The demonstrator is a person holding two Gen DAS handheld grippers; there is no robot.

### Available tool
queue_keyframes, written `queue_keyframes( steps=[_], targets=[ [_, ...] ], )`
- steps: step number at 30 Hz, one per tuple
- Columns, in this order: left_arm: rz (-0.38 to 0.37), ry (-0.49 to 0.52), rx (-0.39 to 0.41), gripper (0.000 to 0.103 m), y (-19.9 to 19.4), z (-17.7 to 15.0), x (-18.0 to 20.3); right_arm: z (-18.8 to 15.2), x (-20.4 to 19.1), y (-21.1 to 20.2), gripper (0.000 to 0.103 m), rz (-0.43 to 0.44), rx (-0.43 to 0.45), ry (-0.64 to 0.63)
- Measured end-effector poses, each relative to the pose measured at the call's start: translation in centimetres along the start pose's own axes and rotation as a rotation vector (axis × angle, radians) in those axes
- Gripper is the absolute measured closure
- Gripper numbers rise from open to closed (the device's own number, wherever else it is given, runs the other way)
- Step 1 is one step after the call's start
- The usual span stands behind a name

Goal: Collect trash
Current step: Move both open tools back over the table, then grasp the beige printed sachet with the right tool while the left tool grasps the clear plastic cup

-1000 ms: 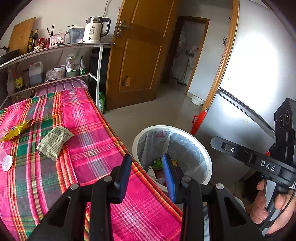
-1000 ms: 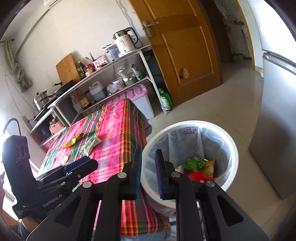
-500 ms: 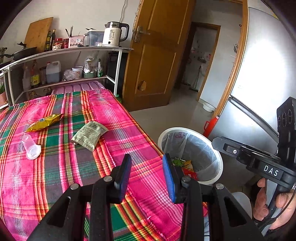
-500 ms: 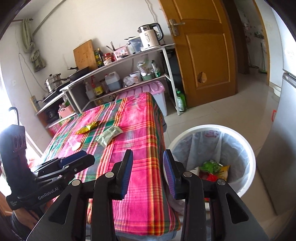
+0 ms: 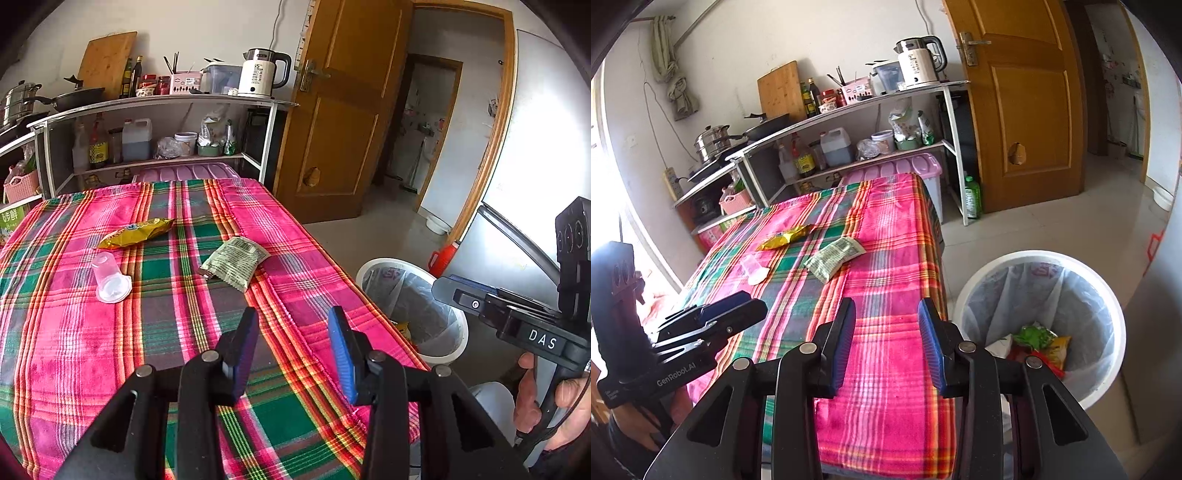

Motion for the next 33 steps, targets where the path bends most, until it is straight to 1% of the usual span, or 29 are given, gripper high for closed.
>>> queue_keyframes(
  steps=[8,10,12,16,19,22,26,33],
  targets=[
    [0.056,-0.054,-0.003,0.059,-0.2,-0.5,-3.7,0.2,-1.6,2.2,0.064,0.032,-0.041,-0.024],
    [0.077,-0.068,-0.001,0.058,-0.3,-0.5,-4.9,0.4,-1.9,2.8,0.057,0.044,-0.049,-0.028],
    [0.101,-0.085,0.004,0.057,-0.4,-0.3,-6.2,0.5,-2.3,3.4,0.053,0.058,-0.058,-0.029],
    [0.155,-0.12,0.018,0.054,-0.6,0.2,-8.9,1.0,-3.3,4.8,0.053,0.073,-0.071,-0.045],
    [0.194,-0.139,0.027,0.05,-0.5,0.6,-10.8,1.4,-3.9,6.0,0.053,0.083,-0.084,-0.048],
    [0.226,-0.156,0.021,0.048,0.3,1.1,-12.6,1.8,-4.4,7.1,0.053,0.091,-0.095,-0.051],
    [0.246,-0.17,-0.007,0.048,1.8,1.4,-14.4,2.2,-4.9,8.8,0.052,0.096,-0.116,-0.056],
    [0.252,-0.187,-0.044,0.048,4.7,2.1,-15.8,3.0,-5.2,11.8,0.05,0.115,-0.153,-0.023]
  ],
)
Point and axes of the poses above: each gripper's, at about its wrist camera, not at the fingertips, and y roughly the way its jaws point, x to its right, z to its top, the point moved 4 cm from there along y, roughly the way its jaws point, and after that the axes turned 7 degrees about z, right-handed, at the moved point
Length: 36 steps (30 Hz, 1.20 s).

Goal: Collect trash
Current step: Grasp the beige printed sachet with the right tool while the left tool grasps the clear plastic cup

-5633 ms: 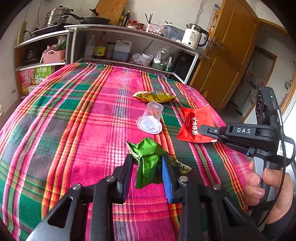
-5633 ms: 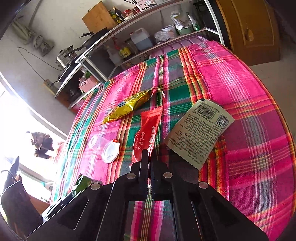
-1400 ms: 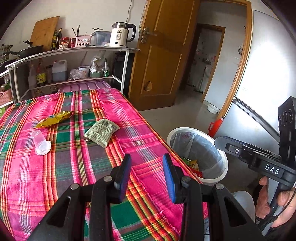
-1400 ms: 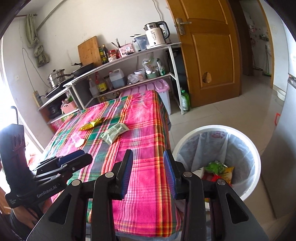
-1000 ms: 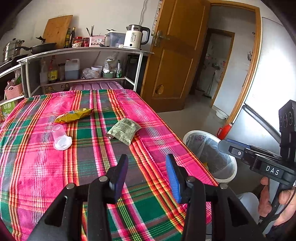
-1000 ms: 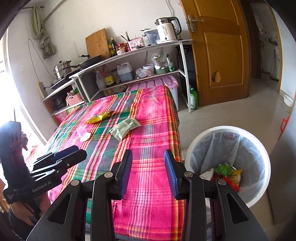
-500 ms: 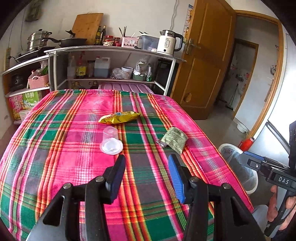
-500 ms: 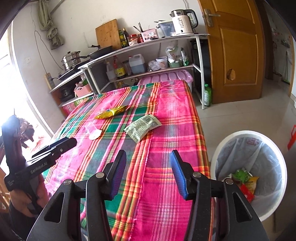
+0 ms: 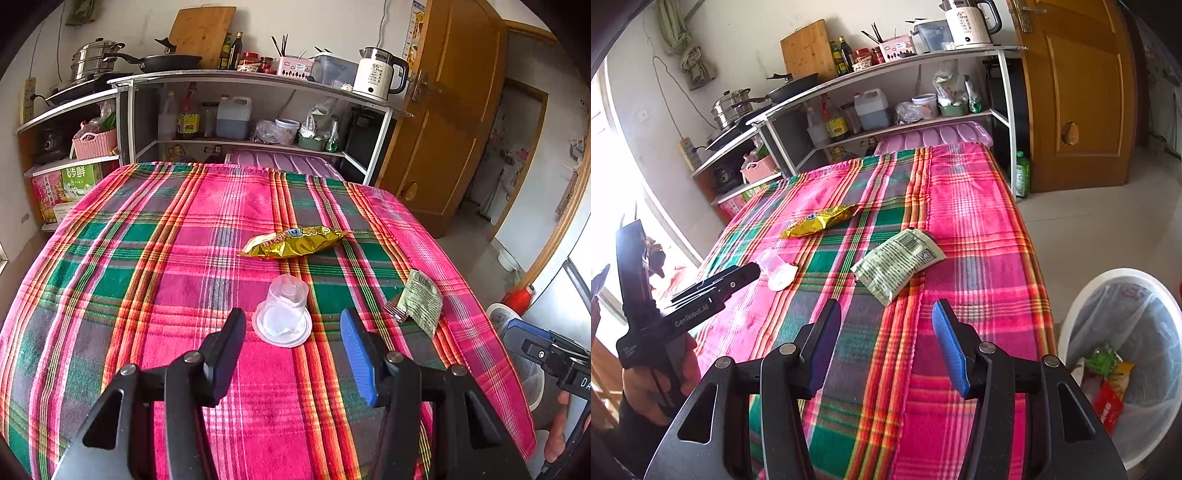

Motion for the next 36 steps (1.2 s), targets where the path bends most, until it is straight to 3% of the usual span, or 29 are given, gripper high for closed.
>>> queue_keyframes(
  steps=[10,18,26,29,36],
  targets=[
    [0.015,-0.008,-0.043,0.049,3.1,0.7,-0.3,1.5,1.0,3.6,0.05,-0.016,-0.032,0.053],
    [-0.028,0.008,-0.056,0.07,3.4,0.9,0.4,2.0,2.6,7.3,0.05,0.0,-0.107,0.171],
    [-0.041,0.001,-0.055,0.072,3.5,1.0,0.3,2.5,1.7,8.5,0.051,-0.096,-0.105,0.123],
    [-0.039,0.0,-0.048,0.072,3.3,1.0,0.3,2.4,1.3,8.8,0.084,-0.13,-0.11,0.094],
    [-0.04,0.004,-0.043,0.072,3.0,0.9,0.3,2.3,1.5,8.3,0.097,-0.11,-0.096,0.084]
  ],
)
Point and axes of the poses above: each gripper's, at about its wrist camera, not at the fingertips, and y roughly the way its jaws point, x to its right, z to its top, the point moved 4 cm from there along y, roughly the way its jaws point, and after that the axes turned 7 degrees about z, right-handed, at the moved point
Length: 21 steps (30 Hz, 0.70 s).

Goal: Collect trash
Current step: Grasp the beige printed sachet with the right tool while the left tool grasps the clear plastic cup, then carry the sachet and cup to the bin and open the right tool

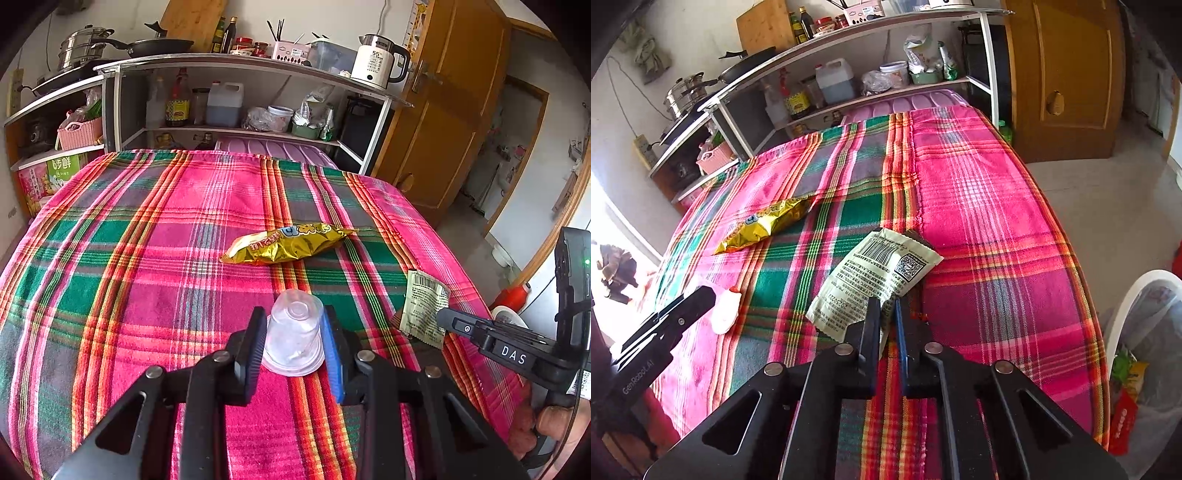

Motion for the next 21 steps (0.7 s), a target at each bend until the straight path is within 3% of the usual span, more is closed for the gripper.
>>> queue_keyframes(
  steps=[10,21],
  targets=[
    [-0.009,0.031,0.04,0.073,-1.7,-0.1,0.9,-0.6,-0.6,-3.0,0.1,0.08,0.059,-0.016],
    [-0.056,0.075,0.072,0.073,-5.2,-0.9,3.9,-2.3,1.0,-8.4,0.1,0.095,0.123,0.002]
  ],
)
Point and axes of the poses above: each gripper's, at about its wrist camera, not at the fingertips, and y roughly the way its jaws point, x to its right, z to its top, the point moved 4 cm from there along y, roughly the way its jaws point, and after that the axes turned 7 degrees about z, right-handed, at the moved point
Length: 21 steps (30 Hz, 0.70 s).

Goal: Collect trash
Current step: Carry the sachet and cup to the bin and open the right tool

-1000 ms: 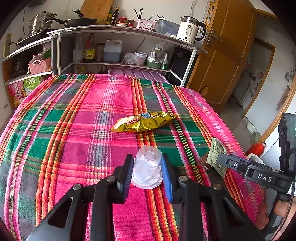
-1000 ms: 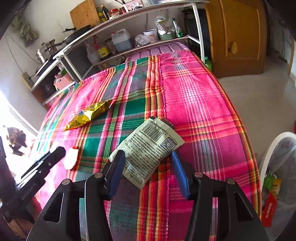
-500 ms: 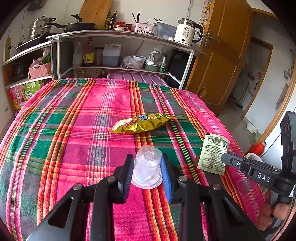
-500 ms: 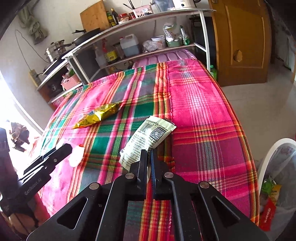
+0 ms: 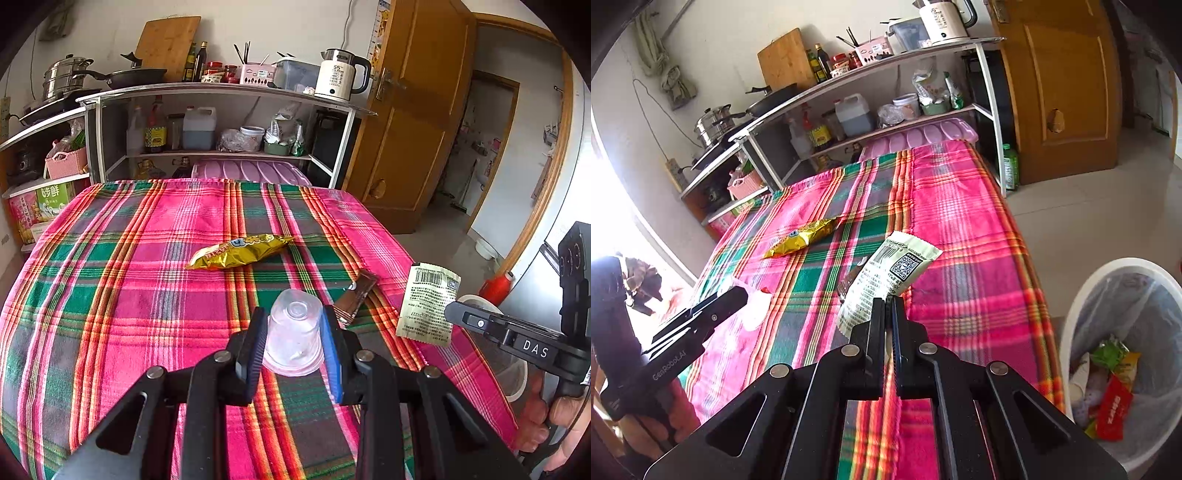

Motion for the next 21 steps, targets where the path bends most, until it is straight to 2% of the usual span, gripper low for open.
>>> queue_keyframes(
  steps=[21],
  targets=[
    [-0.172,0.136,-0.004,0.073,-2.3,-1.2,12.4,-2.9,6.3,-10.3,0.1,-0.092,0.123,0.102]
  ],
)
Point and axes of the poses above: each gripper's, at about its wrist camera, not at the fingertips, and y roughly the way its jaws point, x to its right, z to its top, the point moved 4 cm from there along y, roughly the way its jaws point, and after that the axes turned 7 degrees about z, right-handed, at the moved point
